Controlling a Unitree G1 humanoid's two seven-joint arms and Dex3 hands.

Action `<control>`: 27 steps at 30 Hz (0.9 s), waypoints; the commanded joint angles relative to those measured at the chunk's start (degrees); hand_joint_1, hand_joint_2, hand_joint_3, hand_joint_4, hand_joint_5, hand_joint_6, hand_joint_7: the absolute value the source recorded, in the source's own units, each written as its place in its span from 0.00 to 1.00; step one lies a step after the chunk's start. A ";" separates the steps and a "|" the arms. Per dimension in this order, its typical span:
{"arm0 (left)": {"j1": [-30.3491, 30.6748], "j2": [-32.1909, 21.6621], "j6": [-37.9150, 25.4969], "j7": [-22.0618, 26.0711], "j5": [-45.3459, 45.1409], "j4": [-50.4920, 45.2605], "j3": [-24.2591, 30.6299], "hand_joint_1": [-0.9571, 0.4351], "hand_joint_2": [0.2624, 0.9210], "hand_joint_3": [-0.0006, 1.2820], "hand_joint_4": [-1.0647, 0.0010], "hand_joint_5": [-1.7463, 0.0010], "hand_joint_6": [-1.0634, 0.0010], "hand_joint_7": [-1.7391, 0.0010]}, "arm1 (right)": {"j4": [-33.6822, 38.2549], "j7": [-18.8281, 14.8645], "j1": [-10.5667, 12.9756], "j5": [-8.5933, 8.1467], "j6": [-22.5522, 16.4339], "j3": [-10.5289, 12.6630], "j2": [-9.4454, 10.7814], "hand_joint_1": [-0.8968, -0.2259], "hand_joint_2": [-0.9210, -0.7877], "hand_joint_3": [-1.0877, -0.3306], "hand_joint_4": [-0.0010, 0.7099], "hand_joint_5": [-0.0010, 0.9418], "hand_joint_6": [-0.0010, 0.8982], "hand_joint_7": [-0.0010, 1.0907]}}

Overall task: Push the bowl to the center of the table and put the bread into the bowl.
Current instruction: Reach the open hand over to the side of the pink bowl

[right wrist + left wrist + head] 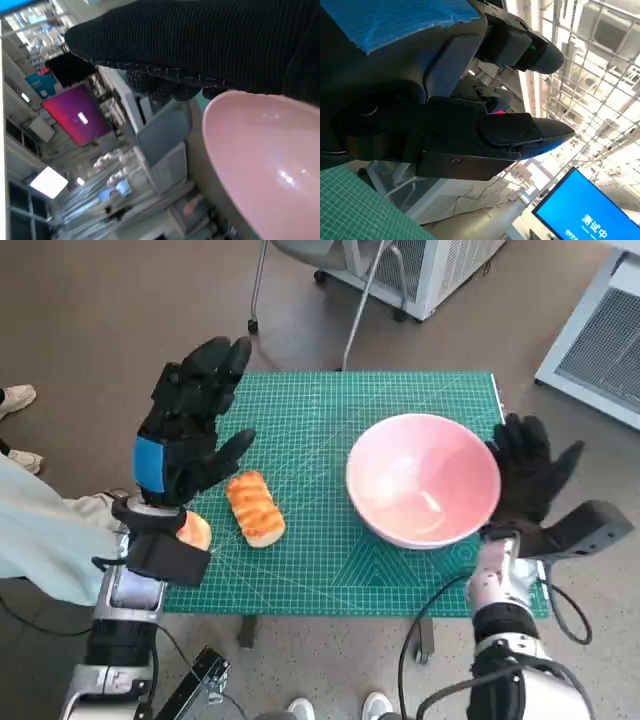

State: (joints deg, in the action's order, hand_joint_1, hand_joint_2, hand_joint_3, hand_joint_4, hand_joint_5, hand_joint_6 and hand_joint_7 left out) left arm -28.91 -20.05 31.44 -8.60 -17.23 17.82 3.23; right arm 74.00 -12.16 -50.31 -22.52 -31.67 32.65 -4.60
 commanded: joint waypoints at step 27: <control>6.59 -1.15 -6.33 0.86 0.15 -10.56 2.45 0.50 1.00 0.20 0.64 0.99 0.85 0.56 | 1.74 8.66 -7.04 5.01 6.32 -4.08 3.61 0.60 0.00 0.41 0.46 0.02 0.18 0.59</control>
State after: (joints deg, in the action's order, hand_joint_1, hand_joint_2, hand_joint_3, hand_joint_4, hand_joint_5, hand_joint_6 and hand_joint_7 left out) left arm -23.19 -20.22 25.60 -8.27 -17.24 8.56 4.93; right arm 74.96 -4.76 -58.24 -18.77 -25.90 29.30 -0.69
